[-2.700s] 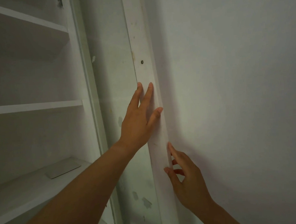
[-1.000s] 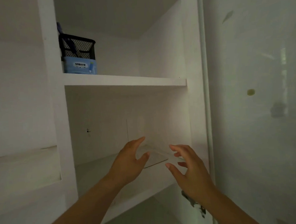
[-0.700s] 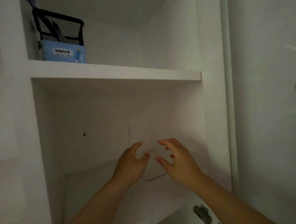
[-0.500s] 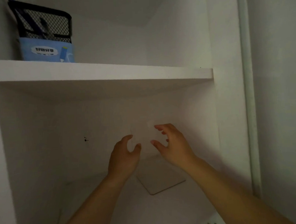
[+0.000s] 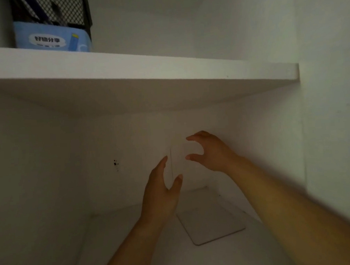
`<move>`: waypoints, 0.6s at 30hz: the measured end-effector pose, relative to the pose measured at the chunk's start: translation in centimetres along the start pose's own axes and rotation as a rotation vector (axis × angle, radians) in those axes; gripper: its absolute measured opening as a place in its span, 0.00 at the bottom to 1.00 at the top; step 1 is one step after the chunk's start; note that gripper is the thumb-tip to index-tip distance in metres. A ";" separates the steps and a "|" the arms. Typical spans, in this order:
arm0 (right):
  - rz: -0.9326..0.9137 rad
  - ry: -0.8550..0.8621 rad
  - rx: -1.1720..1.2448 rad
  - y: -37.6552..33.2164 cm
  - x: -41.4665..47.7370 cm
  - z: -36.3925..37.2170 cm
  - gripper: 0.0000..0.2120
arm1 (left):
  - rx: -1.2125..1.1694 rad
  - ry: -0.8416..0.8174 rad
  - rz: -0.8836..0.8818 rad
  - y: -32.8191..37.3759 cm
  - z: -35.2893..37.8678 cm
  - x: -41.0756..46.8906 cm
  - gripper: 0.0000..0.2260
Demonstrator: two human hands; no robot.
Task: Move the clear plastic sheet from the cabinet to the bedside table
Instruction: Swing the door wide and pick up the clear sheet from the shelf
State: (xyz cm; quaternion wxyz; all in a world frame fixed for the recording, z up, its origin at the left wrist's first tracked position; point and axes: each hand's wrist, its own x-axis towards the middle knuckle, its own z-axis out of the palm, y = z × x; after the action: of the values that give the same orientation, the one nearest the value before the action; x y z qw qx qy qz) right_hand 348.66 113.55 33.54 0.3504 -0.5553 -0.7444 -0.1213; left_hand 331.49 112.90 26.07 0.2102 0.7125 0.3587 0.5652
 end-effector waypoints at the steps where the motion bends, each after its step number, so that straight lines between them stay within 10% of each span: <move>1: 0.000 -0.005 0.014 0.0 0.0 0.3 0.26 | -0.007 -0.020 -0.010 -0.2 0.0 -0.1 0.27; 18: 0.034 0.104 -0.008 -2.6 -2.6 -0.9 0.17 | -0.121 -0.120 -0.073 0.2 -0.2 -1.1 0.25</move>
State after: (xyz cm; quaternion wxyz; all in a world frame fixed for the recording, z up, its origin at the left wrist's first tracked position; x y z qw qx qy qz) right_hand 346.99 110.24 33.03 0.3882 -0.5623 -0.7152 -0.1471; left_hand 331.23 111.85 25.55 0.2944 0.7175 0.3364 0.5341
